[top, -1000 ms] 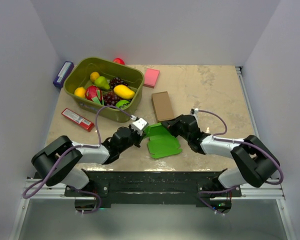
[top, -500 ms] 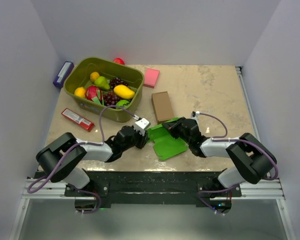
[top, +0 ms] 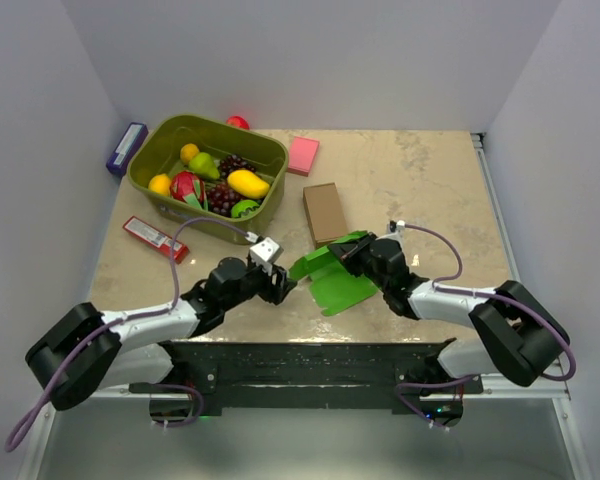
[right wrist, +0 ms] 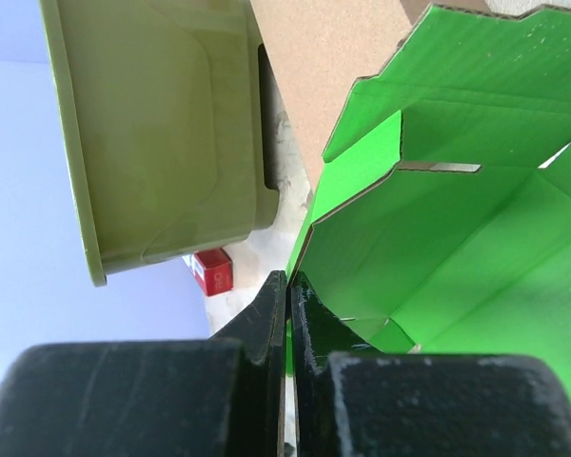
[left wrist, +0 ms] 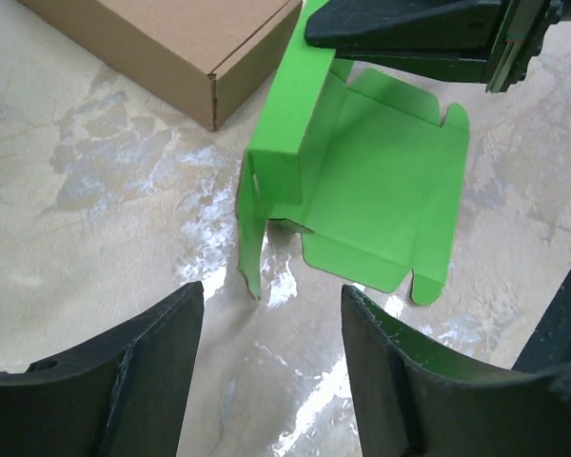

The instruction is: Fold the paper box

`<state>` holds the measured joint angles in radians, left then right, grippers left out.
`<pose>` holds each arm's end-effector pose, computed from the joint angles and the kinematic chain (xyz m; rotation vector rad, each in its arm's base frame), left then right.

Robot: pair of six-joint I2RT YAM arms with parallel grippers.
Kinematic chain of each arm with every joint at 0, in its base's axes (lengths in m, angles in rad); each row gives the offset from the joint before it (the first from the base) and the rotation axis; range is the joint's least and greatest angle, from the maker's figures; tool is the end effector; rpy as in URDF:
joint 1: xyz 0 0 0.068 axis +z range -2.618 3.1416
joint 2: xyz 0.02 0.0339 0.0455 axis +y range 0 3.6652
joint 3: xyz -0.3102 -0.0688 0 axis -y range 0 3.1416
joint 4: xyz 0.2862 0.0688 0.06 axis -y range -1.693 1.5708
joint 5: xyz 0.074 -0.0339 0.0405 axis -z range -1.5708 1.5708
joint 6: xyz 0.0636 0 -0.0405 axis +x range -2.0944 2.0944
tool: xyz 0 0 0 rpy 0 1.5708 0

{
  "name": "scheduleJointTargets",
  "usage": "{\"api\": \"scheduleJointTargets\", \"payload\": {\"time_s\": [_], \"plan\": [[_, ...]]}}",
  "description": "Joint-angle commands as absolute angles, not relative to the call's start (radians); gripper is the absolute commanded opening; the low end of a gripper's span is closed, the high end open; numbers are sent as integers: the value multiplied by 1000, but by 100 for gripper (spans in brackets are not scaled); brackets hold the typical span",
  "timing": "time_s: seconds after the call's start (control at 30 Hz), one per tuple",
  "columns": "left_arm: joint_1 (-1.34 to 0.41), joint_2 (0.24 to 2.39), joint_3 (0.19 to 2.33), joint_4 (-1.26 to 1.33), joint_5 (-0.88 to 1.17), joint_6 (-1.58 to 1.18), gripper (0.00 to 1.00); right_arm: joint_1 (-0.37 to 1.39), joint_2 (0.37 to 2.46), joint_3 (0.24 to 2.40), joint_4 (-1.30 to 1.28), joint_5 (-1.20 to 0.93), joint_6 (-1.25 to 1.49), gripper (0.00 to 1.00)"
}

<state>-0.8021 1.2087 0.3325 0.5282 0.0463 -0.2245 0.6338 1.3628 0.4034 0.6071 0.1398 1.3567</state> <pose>0.1847 -0.1952 0.1752 0.5971 1.8964 -0.7244 0.2453 0.1693 0.1698 0.8427 1.9374 1.1548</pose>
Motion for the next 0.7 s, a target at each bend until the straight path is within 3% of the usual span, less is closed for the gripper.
{"api": "scheduleJointTargets", "payload": {"time_s": [0.0, 0.17, 0.67], "plan": [[-724, 1117, 284, 546, 69, -320, 64, 634, 1341, 394, 601, 176, 1319, 0], [-638, 1147, 282, 574, 85, -364, 64, 635, 1344, 388, 610, 173, 1321, 0], [-675, 1479, 391, 773, 110, -354, 63, 634, 1344, 380, 618, 173, 1321, 0]]}}
